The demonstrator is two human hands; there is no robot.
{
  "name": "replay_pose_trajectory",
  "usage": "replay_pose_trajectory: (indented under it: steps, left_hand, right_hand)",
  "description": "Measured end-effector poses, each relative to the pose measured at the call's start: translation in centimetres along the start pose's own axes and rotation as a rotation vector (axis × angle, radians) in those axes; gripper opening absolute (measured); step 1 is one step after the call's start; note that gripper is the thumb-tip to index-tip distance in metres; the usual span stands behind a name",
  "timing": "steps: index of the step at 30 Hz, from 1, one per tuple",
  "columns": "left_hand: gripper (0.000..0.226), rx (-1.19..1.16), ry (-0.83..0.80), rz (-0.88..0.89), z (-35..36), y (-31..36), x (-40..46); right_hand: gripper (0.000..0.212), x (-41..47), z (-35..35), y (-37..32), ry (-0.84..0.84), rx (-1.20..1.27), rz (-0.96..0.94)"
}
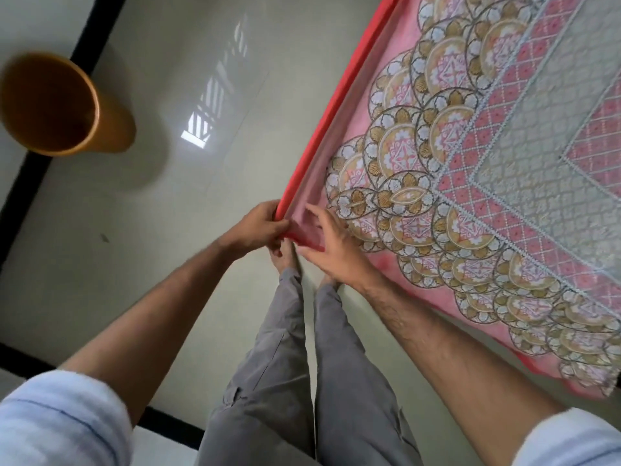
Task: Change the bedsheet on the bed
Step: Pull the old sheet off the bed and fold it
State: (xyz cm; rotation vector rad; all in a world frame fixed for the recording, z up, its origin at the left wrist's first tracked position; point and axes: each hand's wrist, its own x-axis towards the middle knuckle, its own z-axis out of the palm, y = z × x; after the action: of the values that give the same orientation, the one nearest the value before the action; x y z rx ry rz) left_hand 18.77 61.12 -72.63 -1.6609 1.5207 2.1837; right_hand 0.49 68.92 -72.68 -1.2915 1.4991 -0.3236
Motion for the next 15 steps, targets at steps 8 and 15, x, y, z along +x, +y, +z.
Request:
replay_pose_trajectory:
  steps: [8,15]
  left_hand:
    - [0.017,-0.231,0.153,-0.022,1.8,0.5,-1.9]
    - [0.025,-0.031,0.133,0.134,2.3,8.5,-6.4]
  right_hand:
    - [0.07,0.0,3.0,-1.5,0.258,-0.219,-0.056]
    - [0.044,-3.4,-5.0,-7.4,0.362,0.205,0.094]
